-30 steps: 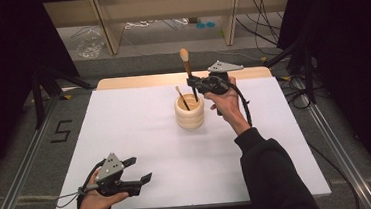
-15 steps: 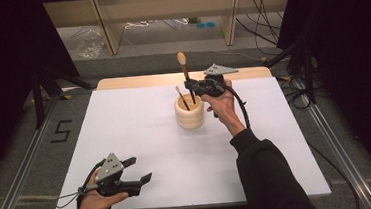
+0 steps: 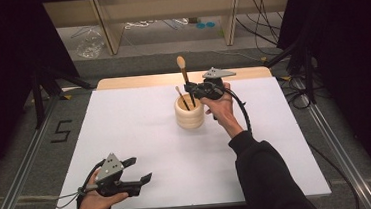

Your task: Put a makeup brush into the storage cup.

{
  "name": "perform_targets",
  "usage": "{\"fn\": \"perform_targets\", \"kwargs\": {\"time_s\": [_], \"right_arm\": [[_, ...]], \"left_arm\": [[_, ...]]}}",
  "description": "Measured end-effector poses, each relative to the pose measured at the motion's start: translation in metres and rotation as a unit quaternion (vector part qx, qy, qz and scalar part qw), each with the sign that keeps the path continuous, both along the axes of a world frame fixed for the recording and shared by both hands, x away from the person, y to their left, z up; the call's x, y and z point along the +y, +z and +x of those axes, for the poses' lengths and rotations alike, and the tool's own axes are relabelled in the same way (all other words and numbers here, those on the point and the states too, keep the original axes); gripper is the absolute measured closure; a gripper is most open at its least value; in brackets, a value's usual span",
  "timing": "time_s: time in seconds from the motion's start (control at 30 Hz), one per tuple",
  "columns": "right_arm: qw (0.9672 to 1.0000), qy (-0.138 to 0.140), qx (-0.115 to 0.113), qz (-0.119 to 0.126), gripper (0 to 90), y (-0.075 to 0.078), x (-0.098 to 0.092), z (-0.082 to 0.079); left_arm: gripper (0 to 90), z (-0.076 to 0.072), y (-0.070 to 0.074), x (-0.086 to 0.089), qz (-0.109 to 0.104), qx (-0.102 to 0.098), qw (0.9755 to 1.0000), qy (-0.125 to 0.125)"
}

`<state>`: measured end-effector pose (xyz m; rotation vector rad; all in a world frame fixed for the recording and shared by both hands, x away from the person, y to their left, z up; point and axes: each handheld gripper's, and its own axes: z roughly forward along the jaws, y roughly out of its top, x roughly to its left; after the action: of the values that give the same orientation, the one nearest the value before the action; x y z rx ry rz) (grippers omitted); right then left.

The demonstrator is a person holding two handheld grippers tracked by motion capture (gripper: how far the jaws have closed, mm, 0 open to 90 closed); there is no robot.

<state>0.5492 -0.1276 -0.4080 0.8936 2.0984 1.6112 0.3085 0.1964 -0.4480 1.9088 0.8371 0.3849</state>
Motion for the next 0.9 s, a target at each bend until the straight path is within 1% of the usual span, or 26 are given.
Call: {"fn": "perform_targets", "kwargs": {"time_s": [0.17, 0.2, 0.23, 0.27, 0.3, 0.33, 0.37, 0.4, 0.43, 0.47, 0.5, 0.53, 0.57, 0.6, 0.63, 0.7, 0.73, 0.77, 0.8, 0.83, 0.87, 0.9], "right_arm": [[1.0, -0.002, -0.001, 0.005, 79.5, -0.004, 0.0, 0.0], [1.0, -0.002, 0.005, 0.001, 79.5, -0.004, 0.0, 0.0], [1.0, -0.001, 0.002, 0.002, 79.5, -0.006, 0.001, 0.0], [1.0, -0.001, 0.009, 0.003, 79.4, -0.007, 0.002, -0.001], [1.0, -0.003, 0.008, 0.002, 79.5, -0.008, 0.002, -0.001], [1.0, 0.0, 0.008, 0.006, 79.5, -0.01, 0.001, -0.001], [0.9999, -0.001, 0.014, 0.007, 79.4, -0.012, 0.002, -0.001], [0.9999, 0.0, 0.014, 0.001, 79.4, -0.014, 0.001, -0.001], [0.9999, -0.007, 0.011, 0.002, 79.1, -0.017, 0.001, -0.001], [0.9998, -0.003, 0.02, -0.001, 77.6, -0.018, 0.0, -0.002], [0.9998, -0.006, 0.021, 0.0, 72.2, -0.019, 0.0, -0.002], [0.9994, -0.015, 0.032, 0.004, 64.6, -0.018, 0.0, -0.003], [0.9994, -0.022, 0.026, 0.0, 59.9, -0.018, -0.001, -0.002], [0.9987, -0.029, 0.042, 0.002, 59.2, -0.017, -0.001, -0.003], [0.9989, -0.028, 0.036, 0.007, 56.6, -0.016, -0.002, -0.003], [0.9986, -0.034, 0.039, 0.008, 48.8, -0.012, -0.003, -0.005], [0.9983, -0.037, 0.045, 0.006, 46.6, -0.01, -0.005, -0.007], [0.9985, -0.041, 0.036, 0.003, 44.7, -0.009, -0.006, -0.008], [0.9984, -0.04, 0.04, -0.003, 43.0, -0.007, -0.008, -0.01], [0.9983, -0.04, 0.044, -0.001, 41.1, -0.006, -0.009, -0.012], [0.9984, -0.041, 0.039, -0.006, 40.0, -0.005, -0.011, -0.013], [0.9983, -0.042, 0.039, -0.007, 39.1, -0.005, -0.012, -0.014]], "left_arm": [[23.8, 0.0, 0.0, 0.0, 0.0, -0.001, 1.0, -0.001], [23.8, 0.0, 0.0, 0.0, 0.001, -0.001, 1.0, -0.001], [23.8, 0.0, 0.0, 0.0, 0.0, 0.0, 1.0, -0.001], [23.8, 0.0, 0.0, 0.0, 0.001, 0.0, 1.0, -0.001], [23.8, 0.0, 0.0, 0.0, 0.0, -0.001, 1.0, -0.001], [23.8, 0.0, 0.0, 0.0, 0.0, 0.0, 1.0, -0.001], [23.8, 0.0, 0.0, 0.0, -0.001, 0.001, 1.0, 0.0], [23.8, 0.0, 0.0, 0.0, 0.001, -0.001, 1.0, -0.002], [23.8, 0.0, 0.0, 0.0, 0.001, -0.001, 1.0, -0.002], [23.7, 0.0, 0.0, 0.0, 0.0, 0.0, 1.0, -0.001], [23.8, 0.0, 0.0, 0.0, 0.0, 0.0, 1.0, -0.001], [23.8, 0.0, 0.0, 0.0, 0.0, 0.0, 1.0, -0.001], [23.8, 0.0, 0.0, 0.0, 0.0, 0.0, 1.0, -0.001], [23.8, 0.0, 0.0, 0.0, 0.0, 0.0, 1.0, -0.001], [23.8, 0.0, 0.0, 0.0, 0.0, 0.0, 1.0, -0.001], [23.8, 0.0, 0.0, 0.0, 0.0, 0.0, 1.0, 0.0], [23.8, 0.0, 0.0, 0.0, 0.0, 0.0, 1.0, 0.0], [23.8, 0.0, 0.0, 0.0, 0.0, 0.0, 1.0, 0.0], [23.8, 0.0, 0.0, 0.0, 0.0, 0.0, 1.0, -0.001], [23.8, 0.0, 0.0, 0.0, 0.001, -0.001, 1.0, -0.002], [23.8, 0.0, 0.0, 0.0, 0.002, -0.001, 1.0, -0.001], [23.7, 0.0, 0.0, 0.0, 0.004, -0.003, 1.0, -0.002]]}}
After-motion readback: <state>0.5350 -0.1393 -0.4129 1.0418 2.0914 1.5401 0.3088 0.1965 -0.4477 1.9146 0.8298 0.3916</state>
